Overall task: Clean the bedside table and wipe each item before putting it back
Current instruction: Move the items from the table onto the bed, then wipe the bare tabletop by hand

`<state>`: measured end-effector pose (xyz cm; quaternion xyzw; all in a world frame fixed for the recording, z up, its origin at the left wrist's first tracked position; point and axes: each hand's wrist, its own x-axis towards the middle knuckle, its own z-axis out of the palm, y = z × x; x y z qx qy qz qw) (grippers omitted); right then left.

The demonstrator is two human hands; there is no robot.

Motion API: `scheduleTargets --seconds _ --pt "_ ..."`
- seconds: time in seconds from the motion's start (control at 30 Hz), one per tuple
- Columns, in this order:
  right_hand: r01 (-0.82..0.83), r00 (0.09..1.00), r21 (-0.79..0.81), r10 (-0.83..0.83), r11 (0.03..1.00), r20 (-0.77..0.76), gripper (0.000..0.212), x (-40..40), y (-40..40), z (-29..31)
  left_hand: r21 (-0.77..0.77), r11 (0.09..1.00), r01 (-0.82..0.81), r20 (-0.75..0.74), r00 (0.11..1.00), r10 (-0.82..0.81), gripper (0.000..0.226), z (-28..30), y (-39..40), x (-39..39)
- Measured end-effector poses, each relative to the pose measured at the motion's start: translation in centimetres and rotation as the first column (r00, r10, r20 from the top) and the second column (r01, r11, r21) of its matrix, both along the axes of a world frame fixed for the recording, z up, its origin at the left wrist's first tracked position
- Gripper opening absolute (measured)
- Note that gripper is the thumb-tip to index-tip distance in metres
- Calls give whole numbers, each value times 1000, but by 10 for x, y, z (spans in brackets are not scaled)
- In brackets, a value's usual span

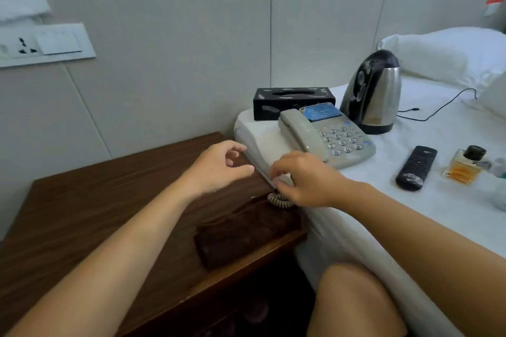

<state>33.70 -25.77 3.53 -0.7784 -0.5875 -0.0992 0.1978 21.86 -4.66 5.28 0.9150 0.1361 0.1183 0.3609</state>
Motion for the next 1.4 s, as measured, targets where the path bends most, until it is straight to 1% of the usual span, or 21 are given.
scheduleTargets --seconds 0.07,0.13,0.17,0.23,0.37,0.43,0.5,0.6,0.63,0.67,0.7,0.77,0.8,0.9,0.97,1.1,1.13,1.2,1.27,1.3,1.4 --pt "-9 1000 -190 10 982 9 27 -12 17 -9 23 999 -23 3 1000 23 44 -2 12 -22" --pt "85 995 -352 -59 932 85 34 -21 29 -16 32 999 -44 -10 999 45 41 -8 21 -43" --pt "126 988 -398 -79 909 133 34 -24 33 -20 35 998 -45 -17 999 46 42 -11 25 -53" --pt "186 978 -452 -119 872 173 30 -27 39 -27 41 998 -41 -19 999 41 44 -17 29 -71" --pt "212 977 -489 -178 846 116 21 -27 40 -27 18 999 -37 -27 999 37 43 -29 28 -90" --pt "205 979 -479 -186 854 88 14 -28 36 -23 4 1000 -26 -32 999 26 42 -34 25 -95" --pt "209 978 -464 -184 861 100 8 -29 30 -20 3 1000 -2 -49 999 2 41 -39 21 -99" --pt "240 965 -463 -156 853 212 15 -37 21 -20 59 996 63 -106 993 -56 42 -48 13 -103" --pt "216 961 -424 -115 880 251 19 -41 20 -22 90 992 91 -132 988 -78 44 -50 9 -104" --pt "156 968 -380 -65 912 244 25 -46 21 -25 137 983 121 -161 982 -98 47 -53 5 -105" --pt "81 984 -364 -16 928 177 34 -51 22 -28 197 969 149 -190 975 -112 50 -56 2 -106" --pt "-17 999 -418 32 908 28 56 -61 28 -34 309 932 191 -246 962 -115 57 -61 -2 -108" --pt "-32 999 -462 34 886 -4 63 -64 31 -37 345 917 200 -268 957 -108 60 -63 -2 -109" --pt "-29 999 -505 41 863 13 70 -66 33 -39 466 861 203 -248 964 -93 62 -67 -5 -115" --pt "-29 999 -495 46 868 22 68 -64 32 -40 526 828 197 -203 974 -102 55 -67 -9 -119" --pt "-10 999 -386 28 923 40 50 -63 34 -46 624 766 152 -147 986 -76 39 -63 -15 -119" --pt "4 999 -373 12 928 40 51 -63 35 -47 629 766 129 -122 990 -66 36 -60 -16 -119" --pt "39 999 -382 -21 924 50 55 -63 35 -48 593 802 70 -73 997 -33 29 -57 -15 -121" --pt "45 999 -348 -32 937 44 50 -63 35 -50 531 847 20 -60 998 14 27 -55 -13 -124" --pt "37 999 -300 -33 953 20 44 -63 36 -51 501 866 0 -60 998 35 27 -55 -13 -126" --pt "41 988 -83 -53 996 -143 30 -68 48 -44 404 914 -43 -58 996 73 35 -52 -14 -129"
